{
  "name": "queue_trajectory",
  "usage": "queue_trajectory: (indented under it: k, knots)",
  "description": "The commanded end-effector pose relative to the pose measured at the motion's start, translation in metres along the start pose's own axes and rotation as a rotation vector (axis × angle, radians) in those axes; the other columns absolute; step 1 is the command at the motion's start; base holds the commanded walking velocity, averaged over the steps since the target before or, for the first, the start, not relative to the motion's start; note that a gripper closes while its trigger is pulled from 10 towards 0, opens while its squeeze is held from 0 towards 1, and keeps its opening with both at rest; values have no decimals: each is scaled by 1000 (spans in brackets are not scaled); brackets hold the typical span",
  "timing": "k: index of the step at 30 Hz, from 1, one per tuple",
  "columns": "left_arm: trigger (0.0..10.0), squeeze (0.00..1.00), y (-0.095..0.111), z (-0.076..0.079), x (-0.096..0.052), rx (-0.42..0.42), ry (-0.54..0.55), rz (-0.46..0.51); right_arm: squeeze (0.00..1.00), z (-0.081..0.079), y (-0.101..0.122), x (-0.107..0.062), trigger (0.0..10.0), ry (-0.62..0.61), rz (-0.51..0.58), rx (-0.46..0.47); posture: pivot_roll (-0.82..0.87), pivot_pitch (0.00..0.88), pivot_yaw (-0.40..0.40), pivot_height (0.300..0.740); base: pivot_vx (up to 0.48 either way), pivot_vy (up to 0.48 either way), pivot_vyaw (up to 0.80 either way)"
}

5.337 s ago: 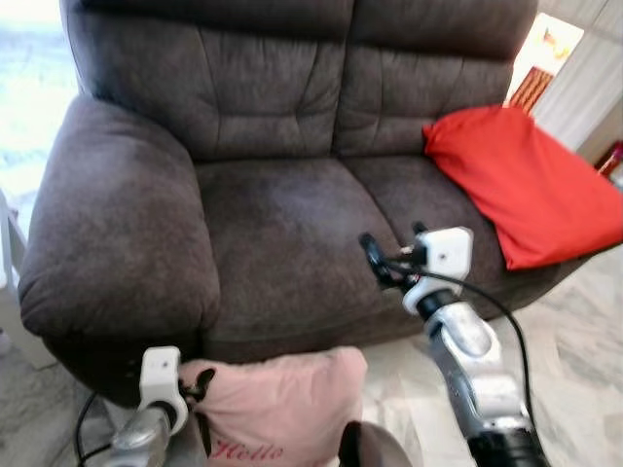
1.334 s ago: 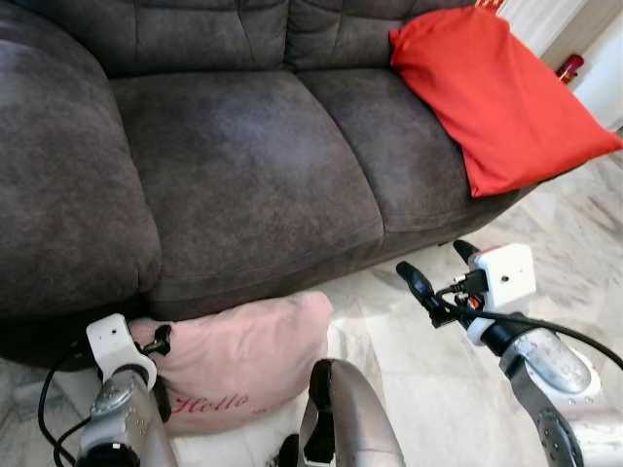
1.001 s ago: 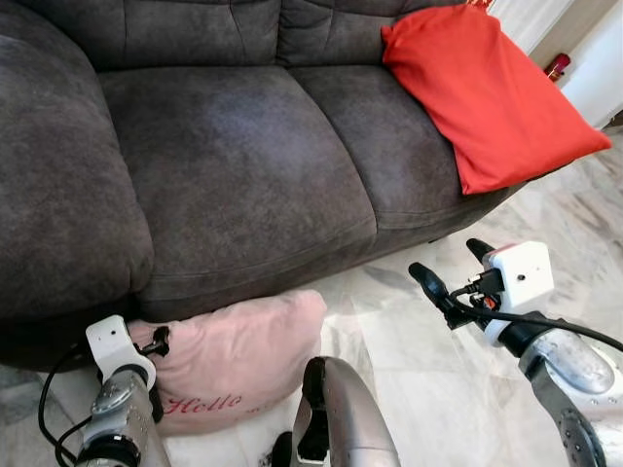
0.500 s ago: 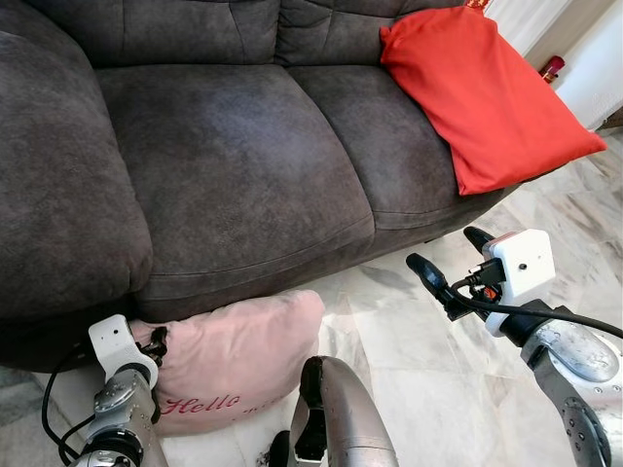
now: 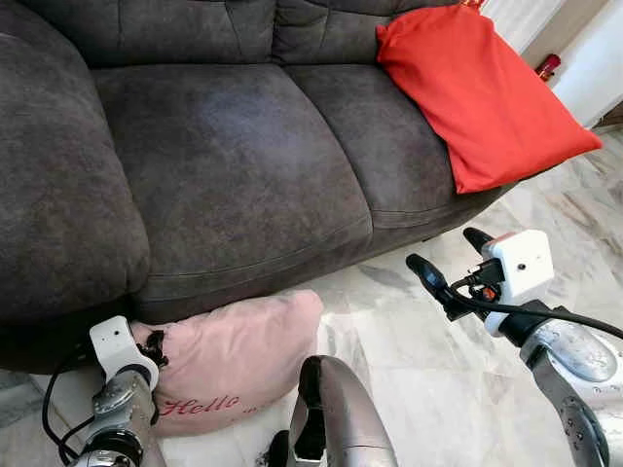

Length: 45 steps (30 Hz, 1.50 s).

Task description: Move the pillow to the sofa from floor

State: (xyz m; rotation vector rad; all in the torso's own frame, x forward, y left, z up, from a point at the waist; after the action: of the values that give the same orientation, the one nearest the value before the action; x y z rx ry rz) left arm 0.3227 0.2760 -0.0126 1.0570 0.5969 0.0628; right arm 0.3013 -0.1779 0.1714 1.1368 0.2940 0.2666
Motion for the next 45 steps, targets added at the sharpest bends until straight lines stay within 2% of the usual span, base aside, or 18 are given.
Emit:
queue_trajectory:
  k: [1, 12, 21, 23, 24, 25, 30, 32, 45]
  knots:
    - [0, 0, -29, 11, -5, 28, -41, -98, 0, 5, -7, -2, 10000, -24, -27, 7, -95, 192, -394, 535, 0, 0, 0]
    - [0, 0, -26, 16, -5, 77, -83, -73, 0, -1, -9, 2, 10000, -32, -21, 32, -69, 186, -371, 535, 0, 0, 0]
    - [0, 0, -18, 35, -9, 161, -202, -19, 0, -8, -15, 9, 10000, -64, -9, 79, -9, 162, -309, 535, 0, 0, 0]
    - [0, 0, -15, 41, -12, 202, -254, 0, 0, -13, -18, 14, 10000, -81, -6, 109, 15, 149, -284, 535, 0, 0, 0]
    - [1647, 0, -10, 50, -17, 224, -311, 34, 0, -15, -23, 16, 10000, -98, -10, 136, 30, 143, -268, 535, 0, 0, 0]
    - [10000, 0, -7, 52, -20, 233, -327, 57, 0, -16, -26, 16, 10000, -107, -12, 153, 38, 139, -259, 535, 0, 0, 0]
    - [10000, 0, 11, 54, -32, 240, -354, 142, 0, -22, -40, 17, 10000, -144, -34, 204, 64, 127, -222, 535, 0, 0, 0]
    - [10000, 0, 15, 54, -38, 289, -362, 170, 0, -24, -44, 17, 10000, -160, -40, 211, 73, 122, -202, 535, 0, 0, 0]
    - [10000, 0, 22, 61, -50, 276, -361, 161, 0, -28, -52, 16, 10000, -211, -38, 233, 81, 124, -160, 535, 0, 0, 0]
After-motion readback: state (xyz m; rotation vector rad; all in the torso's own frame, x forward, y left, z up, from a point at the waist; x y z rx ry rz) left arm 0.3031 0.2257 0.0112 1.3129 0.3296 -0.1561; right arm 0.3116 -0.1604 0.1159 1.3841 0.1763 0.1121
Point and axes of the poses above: a point about 5 cm out from each wrist's last joint towards the gripper, its own x axis pointing out of the wrist towards the gripper, its own y axis along the axis of the wrist's last joint, z = x × y, the point moved 5 cm from there along x, pointing out of the wrist towards the gripper, and after that the axes turned 13 degrees about -x, right-handed, at the moved point
